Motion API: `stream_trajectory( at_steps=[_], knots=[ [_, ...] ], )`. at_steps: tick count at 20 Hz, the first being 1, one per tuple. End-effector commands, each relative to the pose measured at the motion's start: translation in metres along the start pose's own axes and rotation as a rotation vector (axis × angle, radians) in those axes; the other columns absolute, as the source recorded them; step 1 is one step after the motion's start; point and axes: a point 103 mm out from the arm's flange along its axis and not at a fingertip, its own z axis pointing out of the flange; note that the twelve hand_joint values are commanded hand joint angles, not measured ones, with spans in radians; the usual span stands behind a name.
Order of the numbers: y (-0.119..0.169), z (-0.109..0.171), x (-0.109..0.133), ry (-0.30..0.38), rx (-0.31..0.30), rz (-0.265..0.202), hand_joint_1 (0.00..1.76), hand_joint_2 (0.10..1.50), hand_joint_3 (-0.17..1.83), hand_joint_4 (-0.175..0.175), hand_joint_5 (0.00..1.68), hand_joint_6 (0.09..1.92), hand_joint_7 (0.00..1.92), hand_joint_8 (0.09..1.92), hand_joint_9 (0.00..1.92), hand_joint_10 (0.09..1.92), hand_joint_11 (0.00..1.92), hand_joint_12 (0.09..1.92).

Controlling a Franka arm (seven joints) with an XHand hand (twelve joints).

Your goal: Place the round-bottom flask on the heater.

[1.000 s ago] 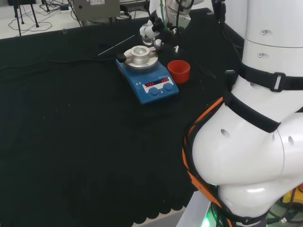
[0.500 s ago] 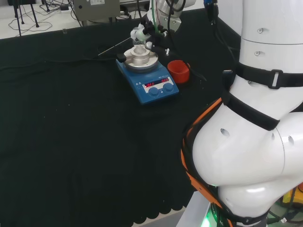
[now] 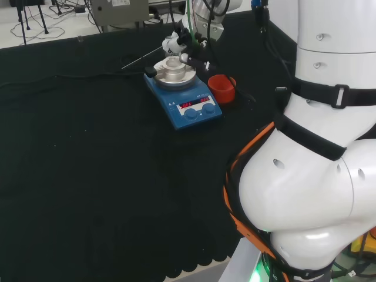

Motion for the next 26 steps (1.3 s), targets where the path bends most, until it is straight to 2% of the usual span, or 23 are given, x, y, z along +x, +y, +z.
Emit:
stream_trajectory(
  at_steps=[1,15,18,26],
  knots=[
    [0.003,0.003,-0.007,0.003,0.008,0.007,1.01,0.87,0.75,-0.004,0.82,1.46,0.28,0.72,0.43,0.76,0.04,1.37],
    [0.005,0.012,-0.010,0.007,0.023,0.017,1.01,0.86,0.77,-0.009,0.83,1.47,0.28,0.72,0.43,0.76,0.04,1.37],
    [0.006,0.013,-0.008,-0.008,0.011,0.028,1.01,0.86,0.77,-0.009,0.83,1.47,0.28,0.72,0.43,0.76,0.04,1.37],
    [0.009,0.016,-0.005,-0.016,0.030,0.011,1.01,0.86,0.77,-0.009,0.83,1.47,0.28,0.72,0.43,0.76,0.04,1.37]
  ],
)
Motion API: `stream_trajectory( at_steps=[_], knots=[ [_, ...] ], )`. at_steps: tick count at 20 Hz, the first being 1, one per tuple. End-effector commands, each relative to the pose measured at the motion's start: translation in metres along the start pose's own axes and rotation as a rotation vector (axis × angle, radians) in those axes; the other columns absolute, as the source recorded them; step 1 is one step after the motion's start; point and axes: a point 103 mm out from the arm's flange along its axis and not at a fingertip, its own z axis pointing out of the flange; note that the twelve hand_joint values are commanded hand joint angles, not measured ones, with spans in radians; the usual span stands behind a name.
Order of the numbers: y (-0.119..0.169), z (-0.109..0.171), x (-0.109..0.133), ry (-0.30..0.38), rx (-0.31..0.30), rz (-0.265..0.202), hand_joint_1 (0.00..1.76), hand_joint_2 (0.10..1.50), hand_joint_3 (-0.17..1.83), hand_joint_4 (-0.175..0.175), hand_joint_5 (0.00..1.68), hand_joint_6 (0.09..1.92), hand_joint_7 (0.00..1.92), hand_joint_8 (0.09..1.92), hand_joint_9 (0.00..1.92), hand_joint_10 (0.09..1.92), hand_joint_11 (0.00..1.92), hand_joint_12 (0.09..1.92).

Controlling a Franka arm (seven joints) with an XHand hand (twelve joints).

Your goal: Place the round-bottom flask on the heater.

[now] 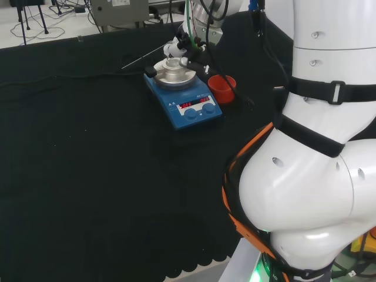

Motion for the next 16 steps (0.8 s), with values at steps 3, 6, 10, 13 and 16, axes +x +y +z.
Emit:
stream_trajectory(
  at_steps=[3,6,10,13,16],
  knots=[
    [0.0031,0.0020,-0.0018,-0.014,0.017,-0.007,1.01,0.86,0.77,-0.009,0.83,1.47,0.28,0.72,0.43,0.76,0.04,1.37],
    [0.0058,0.0028,-0.0077,-0.015,0.018,-0.005,1.01,0.86,0.77,-0.009,0.83,1.47,0.28,0.72,0.43,0.76,0.04,1.37],
    [0.0049,0.0028,-0.0077,-0.033,0.022,-0.003,1.01,0.86,0.77,-0.009,0.83,1.47,0.28,0.72,0.43,0.76,0.04,1.37],
    [0.0055,0.0054,-0.0086,-0.026,0.029,0.001,1.01,0.86,0.77,-0.009,0.83,1.47,0.28,0.72,0.43,0.76,0.04,1.37],
    [0.0065,0.0053,-0.0100,-0.004,0.032,-0.001,0.99,0.99,0.49,0.031,0.81,1.38,0.25,0.74,0.40,0.78,0.02,1.39]
  ],
)
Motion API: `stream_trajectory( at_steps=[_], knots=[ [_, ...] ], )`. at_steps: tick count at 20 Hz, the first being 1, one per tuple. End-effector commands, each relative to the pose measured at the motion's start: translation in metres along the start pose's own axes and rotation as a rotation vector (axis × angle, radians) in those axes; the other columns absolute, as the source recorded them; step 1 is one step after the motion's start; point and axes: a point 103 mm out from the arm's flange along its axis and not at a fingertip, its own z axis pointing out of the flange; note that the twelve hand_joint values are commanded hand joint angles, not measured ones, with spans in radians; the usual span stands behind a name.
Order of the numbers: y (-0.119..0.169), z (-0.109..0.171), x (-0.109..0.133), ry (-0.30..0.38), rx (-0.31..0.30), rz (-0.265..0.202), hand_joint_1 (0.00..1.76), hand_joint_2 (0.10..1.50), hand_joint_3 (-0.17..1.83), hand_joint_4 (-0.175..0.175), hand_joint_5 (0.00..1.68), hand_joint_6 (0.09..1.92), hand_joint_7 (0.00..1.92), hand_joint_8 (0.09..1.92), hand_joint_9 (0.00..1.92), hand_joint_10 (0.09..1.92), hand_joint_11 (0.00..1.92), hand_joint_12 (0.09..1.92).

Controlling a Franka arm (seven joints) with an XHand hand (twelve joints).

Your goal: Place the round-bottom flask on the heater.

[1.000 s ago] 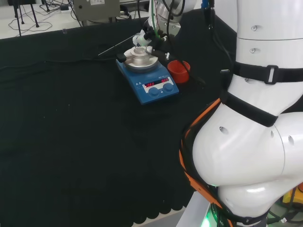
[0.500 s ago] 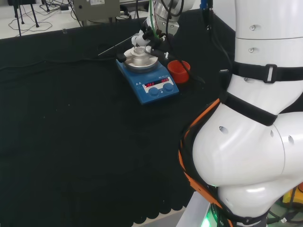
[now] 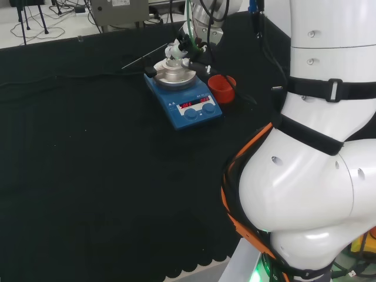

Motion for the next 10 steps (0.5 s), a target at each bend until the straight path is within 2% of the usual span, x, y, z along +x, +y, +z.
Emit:
stream_trajectory(
  at_steps=[1,2,4,6,10],
  knots=[
    [0.0015,0.0005,-0.0021,0.026,0.003,0.002,0.94,0.98,0.46,-0.013,0.78,1.26,0.24,0.74,0.39,0.78,0.01,1.39],
    [0.0016,0.0002,-0.0012,0.024,-0.002,0.006,0.89,0.95,0.50,-0.054,0.76,1.15,0.23,0.73,0.38,0.78,0.01,1.38],
    [0.0016,-0.0002,0.0010,0.021,-0.005,0.006,0.85,0.87,0.59,-0.089,0.70,1.02,0.21,0.73,0.36,0.79,0.00,1.37],
    [0.0015,-0.0003,0.0029,0.017,-0.005,0.001,0.83,0.82,0.62,-0.094,0.64,0.96,0.20,0.73,0.35,0.79,0.00,1.37],
    [0.0003,0.0009,0.0057,0.012,-0.005,-0.004,0.81,0.75,0.65,-0.083,0.46,0.88,0.17,0.73,0.33,0.80,0.00,1.35]
  ],
)
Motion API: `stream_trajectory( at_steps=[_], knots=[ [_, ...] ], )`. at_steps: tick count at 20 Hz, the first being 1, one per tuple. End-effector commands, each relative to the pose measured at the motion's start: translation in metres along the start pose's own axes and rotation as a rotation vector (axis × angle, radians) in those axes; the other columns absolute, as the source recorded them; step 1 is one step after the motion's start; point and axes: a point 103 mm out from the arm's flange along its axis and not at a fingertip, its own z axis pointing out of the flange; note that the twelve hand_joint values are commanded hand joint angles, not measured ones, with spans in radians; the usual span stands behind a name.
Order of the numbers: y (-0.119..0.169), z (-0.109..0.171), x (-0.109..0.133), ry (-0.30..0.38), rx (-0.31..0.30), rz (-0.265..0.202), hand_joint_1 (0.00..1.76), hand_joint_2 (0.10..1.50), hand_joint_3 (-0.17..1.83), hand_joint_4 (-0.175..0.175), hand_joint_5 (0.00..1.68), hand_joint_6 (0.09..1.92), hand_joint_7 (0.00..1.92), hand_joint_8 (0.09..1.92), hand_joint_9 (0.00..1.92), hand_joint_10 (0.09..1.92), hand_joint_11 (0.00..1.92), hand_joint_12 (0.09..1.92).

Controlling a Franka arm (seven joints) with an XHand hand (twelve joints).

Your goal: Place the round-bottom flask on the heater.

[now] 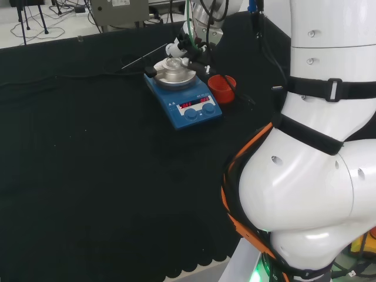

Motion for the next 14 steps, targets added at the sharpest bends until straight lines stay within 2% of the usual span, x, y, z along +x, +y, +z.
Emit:
stream_trajectory(
  at_steps=[1,4,8,14],
  knots=[
    [-0.003,0.000,0.003,-0.001,-0.015,-0.017,0.80,0.73,0.65,-0.079,0.40,0.81,0.17,0.73,0.32,0.80,0.00,1.34],
    [-0.005,-0.004,0.002,0.006,-0.025,-0.029,0.77,0.69,0.63,-0.073,0.31,0.64,0.15,0.74,0.32,0.81,0.00,1.33],
    [-0.012,-0.016,-0.002,0.007,-0.020,-0.042,0.72,0.69,0.57,-0.065,0.27,0.44,0.14,0.74,0.31,0.81,0.00,1.31],
    [-0.036,-0.036,-0.011,-0.005,-0.029,-0.047,0.70,0.69,0.54,-0.056,0.26,0.33,0.13,0.73,0.31,0.81,0.00,1.30]
  ],
)
